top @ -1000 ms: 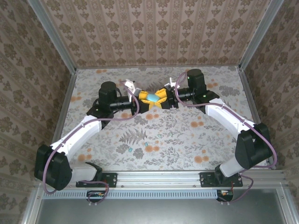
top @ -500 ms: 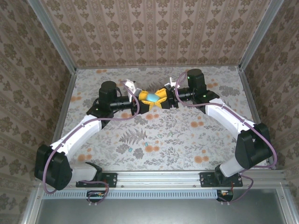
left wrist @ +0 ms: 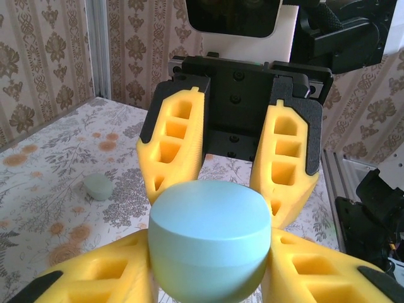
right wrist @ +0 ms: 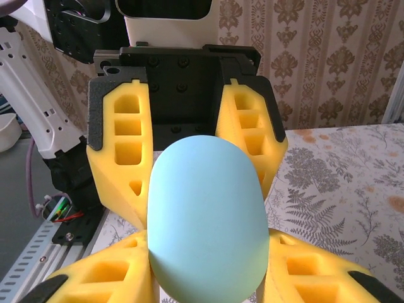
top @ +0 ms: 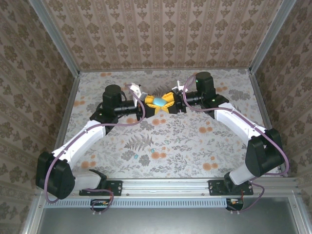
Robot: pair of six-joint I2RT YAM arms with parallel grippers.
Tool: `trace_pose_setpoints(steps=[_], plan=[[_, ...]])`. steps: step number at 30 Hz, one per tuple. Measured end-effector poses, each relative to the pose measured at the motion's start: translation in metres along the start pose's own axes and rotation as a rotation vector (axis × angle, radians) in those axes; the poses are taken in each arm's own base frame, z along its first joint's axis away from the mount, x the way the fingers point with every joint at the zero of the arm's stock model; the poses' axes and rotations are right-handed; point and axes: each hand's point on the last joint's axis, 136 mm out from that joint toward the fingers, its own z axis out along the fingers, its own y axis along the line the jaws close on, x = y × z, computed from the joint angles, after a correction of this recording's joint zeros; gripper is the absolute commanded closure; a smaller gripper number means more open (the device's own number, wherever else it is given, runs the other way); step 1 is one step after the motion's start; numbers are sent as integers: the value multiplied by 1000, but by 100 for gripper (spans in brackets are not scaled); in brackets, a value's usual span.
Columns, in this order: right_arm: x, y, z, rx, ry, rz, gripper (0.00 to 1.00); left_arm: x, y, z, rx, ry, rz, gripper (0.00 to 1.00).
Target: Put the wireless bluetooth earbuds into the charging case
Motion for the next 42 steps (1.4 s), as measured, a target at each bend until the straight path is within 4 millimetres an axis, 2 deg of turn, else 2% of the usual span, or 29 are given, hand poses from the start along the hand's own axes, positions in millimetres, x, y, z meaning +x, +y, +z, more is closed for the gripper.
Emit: trace_pose_setpoints(steps=[19, 32, 42], plan=[[0, 0, 0, 1, 0, 1, 65, 1, -1, 2, -3, 2, 59, 50], [0, 1, -1, -6, -3, 0, 64, 0, -1, 1, -7, 1, 65, 61], [0, 0, -1, 15, 9, 9, 47, 0, -1, 1, -11, -8, 47, 66]])
